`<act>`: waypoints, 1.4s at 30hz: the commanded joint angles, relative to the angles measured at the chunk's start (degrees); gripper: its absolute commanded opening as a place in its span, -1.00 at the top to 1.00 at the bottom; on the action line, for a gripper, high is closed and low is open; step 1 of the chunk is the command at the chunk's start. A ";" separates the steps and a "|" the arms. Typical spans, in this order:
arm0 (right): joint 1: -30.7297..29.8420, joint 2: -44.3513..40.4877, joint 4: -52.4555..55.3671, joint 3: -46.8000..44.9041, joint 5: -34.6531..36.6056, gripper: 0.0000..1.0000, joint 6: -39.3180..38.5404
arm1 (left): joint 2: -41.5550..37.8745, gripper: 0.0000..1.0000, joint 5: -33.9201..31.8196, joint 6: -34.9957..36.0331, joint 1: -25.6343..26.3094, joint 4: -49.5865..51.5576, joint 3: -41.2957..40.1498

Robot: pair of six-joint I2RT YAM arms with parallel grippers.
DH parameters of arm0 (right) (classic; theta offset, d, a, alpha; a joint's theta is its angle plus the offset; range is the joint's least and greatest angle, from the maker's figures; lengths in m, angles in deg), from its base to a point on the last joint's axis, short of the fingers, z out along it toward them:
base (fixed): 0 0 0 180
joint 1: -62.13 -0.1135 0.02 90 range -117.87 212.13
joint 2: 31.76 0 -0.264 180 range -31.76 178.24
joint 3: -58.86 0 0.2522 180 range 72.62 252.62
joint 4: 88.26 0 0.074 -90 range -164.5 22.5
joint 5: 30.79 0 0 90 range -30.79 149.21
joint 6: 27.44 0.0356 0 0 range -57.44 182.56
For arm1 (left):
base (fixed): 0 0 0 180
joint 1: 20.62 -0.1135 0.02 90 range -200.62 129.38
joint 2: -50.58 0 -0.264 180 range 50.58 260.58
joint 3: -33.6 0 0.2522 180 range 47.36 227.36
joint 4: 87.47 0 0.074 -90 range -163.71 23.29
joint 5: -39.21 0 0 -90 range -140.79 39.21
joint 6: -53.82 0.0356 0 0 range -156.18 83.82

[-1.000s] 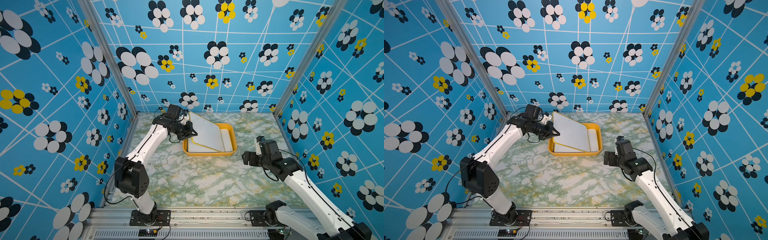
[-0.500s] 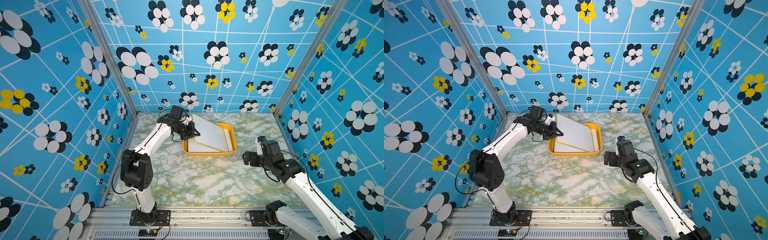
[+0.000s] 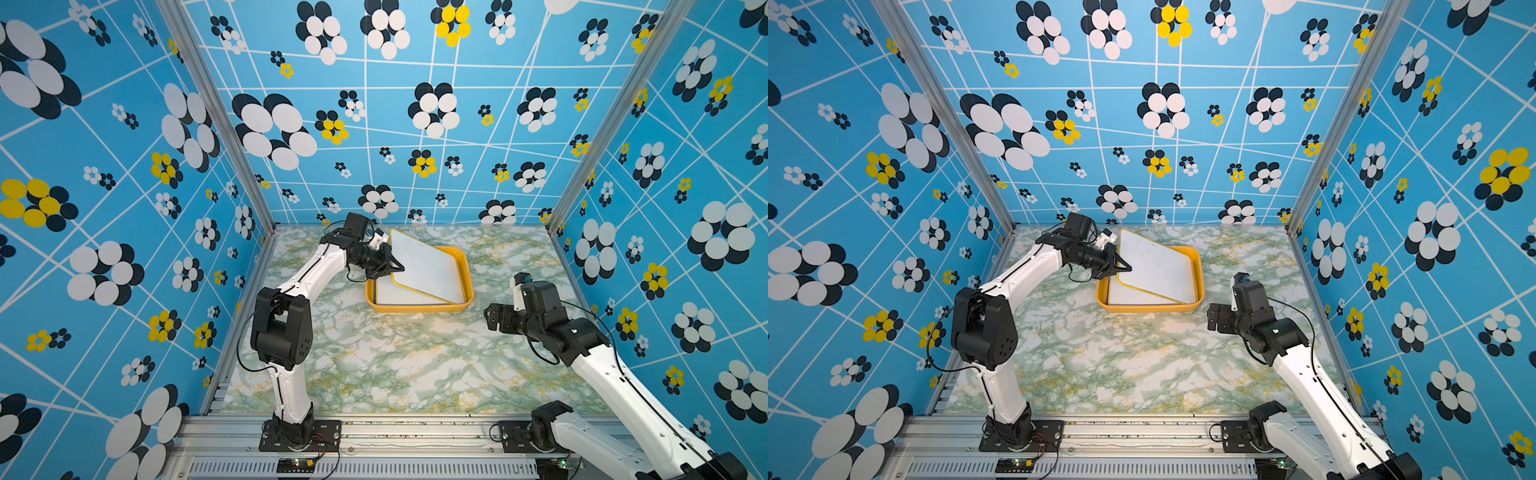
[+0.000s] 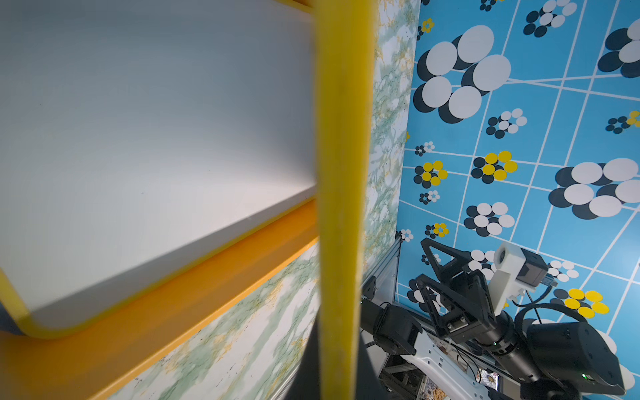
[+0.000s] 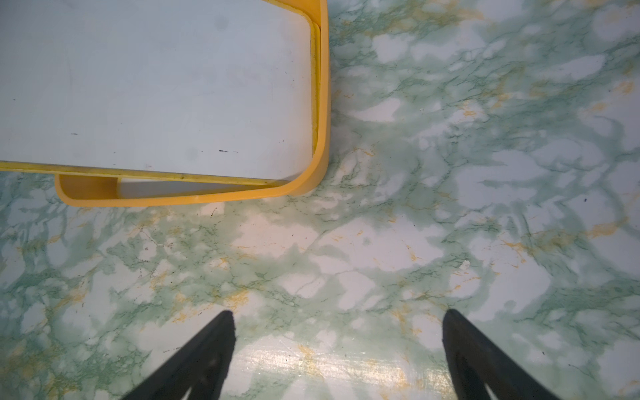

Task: Put the whiteboard into the storage box
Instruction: Place the whiteboard in the storage box.

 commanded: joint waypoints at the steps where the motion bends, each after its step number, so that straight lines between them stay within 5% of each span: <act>1: -0.17 -0.42 0.98 -1.83 -1.20 -0.91 0.77 | 0.85 1.00 3.62 3.24 -0.83 -2.63 -1.15; 18: -0.11 -0.53 1.08 -2.17 -2.15 -0.92 1.92 | 4.91 1.00 0.41 2.24 -2.36 -7.53 -7.60; 42: -0.14 -0.43 0.61 -2.86 -3.66 -0.92 3.37 | 8.04 0.64 -11.58 2.30 -3.74 -5.45 -12.79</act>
